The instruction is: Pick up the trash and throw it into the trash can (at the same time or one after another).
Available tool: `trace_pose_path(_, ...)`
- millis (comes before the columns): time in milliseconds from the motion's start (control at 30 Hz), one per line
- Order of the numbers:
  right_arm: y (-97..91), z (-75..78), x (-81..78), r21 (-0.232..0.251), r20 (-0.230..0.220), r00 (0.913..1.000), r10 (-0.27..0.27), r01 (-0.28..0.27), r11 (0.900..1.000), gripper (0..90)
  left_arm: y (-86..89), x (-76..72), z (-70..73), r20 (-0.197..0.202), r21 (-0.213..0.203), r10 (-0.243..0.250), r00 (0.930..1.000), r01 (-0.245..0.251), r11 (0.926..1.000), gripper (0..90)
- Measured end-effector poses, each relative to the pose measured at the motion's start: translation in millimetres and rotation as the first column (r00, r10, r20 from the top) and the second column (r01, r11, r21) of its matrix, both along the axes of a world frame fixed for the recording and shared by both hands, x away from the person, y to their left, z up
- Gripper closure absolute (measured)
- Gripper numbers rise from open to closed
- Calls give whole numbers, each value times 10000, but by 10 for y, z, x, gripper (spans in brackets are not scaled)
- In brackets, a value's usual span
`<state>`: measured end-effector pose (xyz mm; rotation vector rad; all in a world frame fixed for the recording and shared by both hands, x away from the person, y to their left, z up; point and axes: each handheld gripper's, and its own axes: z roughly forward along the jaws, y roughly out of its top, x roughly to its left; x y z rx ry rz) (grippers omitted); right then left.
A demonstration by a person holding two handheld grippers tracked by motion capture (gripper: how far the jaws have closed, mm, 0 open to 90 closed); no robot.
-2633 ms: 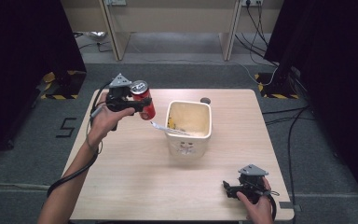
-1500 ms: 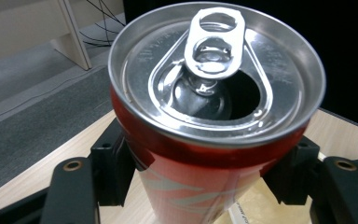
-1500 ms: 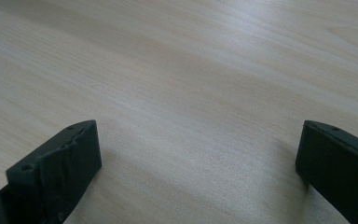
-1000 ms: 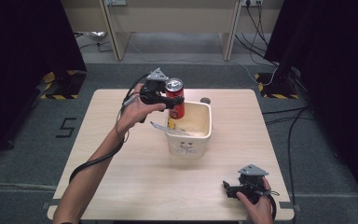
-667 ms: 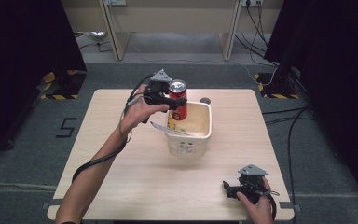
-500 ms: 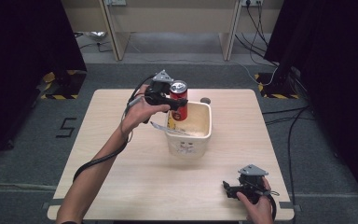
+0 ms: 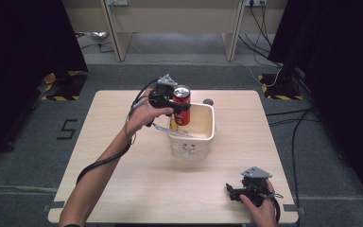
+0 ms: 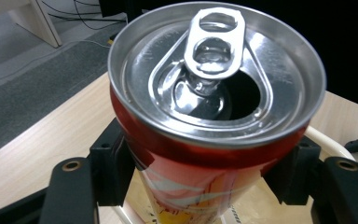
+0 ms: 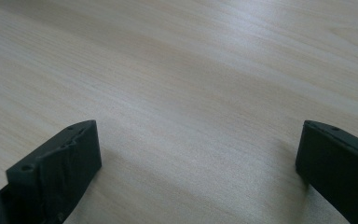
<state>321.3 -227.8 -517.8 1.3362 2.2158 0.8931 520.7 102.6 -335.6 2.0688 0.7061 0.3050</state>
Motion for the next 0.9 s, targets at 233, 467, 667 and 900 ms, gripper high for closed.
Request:
trace_pose_path(233, 1, 0, 0, 5, -4, 10000, 25, -25, 10000, 3, -10, 16, -60, -194, -25, -58, 9998, 58, 10000, 334)
trace_pose_path(467, 1, 0, 0, 4, -3, 10000, 31, -31, 10000, 3, -8, 2, -87, -357, -79, -218, 9991, 215, 9997, 318)
trace_pose_path(667, 1, 0, 0, 4, -1, 10000, 41, -41, 10000, 3, 23, -5, -48, -437, -321, -220, 9988, 206, 9993, 260)
trace_pose_path(900, 1, 0, 0, -7, 0, 10000, 41, -41, 10000, 3, 77, -24, 30, -317, -600, -82, 9995, 63, 9982, 260)
